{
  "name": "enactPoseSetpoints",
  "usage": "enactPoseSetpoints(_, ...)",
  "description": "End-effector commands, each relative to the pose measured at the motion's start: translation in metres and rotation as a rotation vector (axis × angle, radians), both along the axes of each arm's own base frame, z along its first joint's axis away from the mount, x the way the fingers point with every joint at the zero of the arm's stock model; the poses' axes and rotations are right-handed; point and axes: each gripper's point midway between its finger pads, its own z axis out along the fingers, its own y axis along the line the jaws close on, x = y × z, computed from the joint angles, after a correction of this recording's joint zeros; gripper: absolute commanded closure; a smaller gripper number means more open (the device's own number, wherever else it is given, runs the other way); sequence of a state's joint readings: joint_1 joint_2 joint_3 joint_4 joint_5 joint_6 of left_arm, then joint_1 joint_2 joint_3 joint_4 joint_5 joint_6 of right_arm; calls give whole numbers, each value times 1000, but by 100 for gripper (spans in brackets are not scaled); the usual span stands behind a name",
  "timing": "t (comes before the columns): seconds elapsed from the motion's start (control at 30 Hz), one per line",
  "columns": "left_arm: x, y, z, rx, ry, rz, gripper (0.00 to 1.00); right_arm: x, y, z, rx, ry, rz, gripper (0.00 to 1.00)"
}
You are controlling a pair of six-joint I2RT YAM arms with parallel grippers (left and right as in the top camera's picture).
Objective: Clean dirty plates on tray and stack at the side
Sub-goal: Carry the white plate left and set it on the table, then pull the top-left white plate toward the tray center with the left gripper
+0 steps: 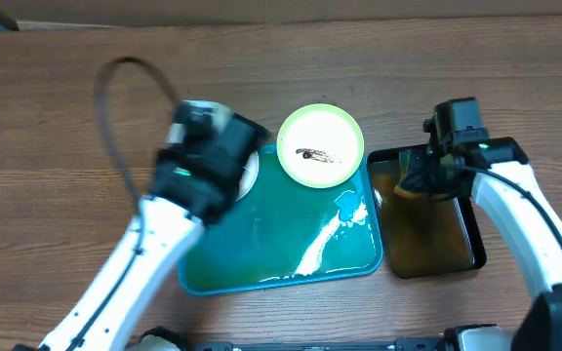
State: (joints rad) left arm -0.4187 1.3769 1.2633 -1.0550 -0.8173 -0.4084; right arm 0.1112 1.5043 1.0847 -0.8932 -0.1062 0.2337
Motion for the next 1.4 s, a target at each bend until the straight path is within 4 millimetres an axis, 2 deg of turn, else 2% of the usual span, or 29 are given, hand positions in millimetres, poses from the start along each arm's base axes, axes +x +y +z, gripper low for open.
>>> enactPoseSetpoints(0.0,4,26,-12,-178,54,34,96,3,4,18,17,-45,35,96)
enactPoseSetpoints(0.1,11,61,-18,-301,44,91,96,-2,4,16,12,-28,48,96)
enactPoseSetpoints(0.17,14,93,-22,-411,-1,165,96,-3,4,16,9,-22,56,96)
enactPoseSetpoints(0.37,9,168,-42,-564,-74,363,96,-6,3,15,8,-9,56,96)
enactPoseSetpoints(0.47,4,197,-63,-587,-62,456,96,-8,3,14,8,-4,56,96)
enactPoseSetpoints(0.57,2,213,-86,-607,-30,510,96,-8,3,14,7,-2,56,96)
enactPoseSetpoints(0.7,7,222,-112,-619,11,534,96,-9,3,14,7,2,56,96)
enactPoseSetpoints(0.83,10,225,-128,-618,39,546,96,-11,3,13,6,12,56,96)
enactPoseSetpoints(1.17,5,229,-136,-597,72,567,96,-13,2,13,3,18,60,96)
enactPoseSetpoints(1.2,4,228,-137,-599,78,569,87,-13,2,13,3,18,60,96)
enactPoseSetpoints(1.23,3,227,-137,-601,84,570,69,-13,2,12,3,19,60,96)
enactPoseSetpoints(1.27,2,227,-138,-602,90,573,60,-13,2,12,3,19,60,96)
enactPoseSetpoints(1.3,2,225,-138,-609,92,571,62,-13,2,12,3,20,60,96)
enactPoseSetpoints(1.33,4,222,-138,-628,88,560,57,-14,2,12,3,21,60,96)
enactPoseSetpoints(1.37,7,218,-136,-654,79,543,48,-14,2,12,3,21,60,96)
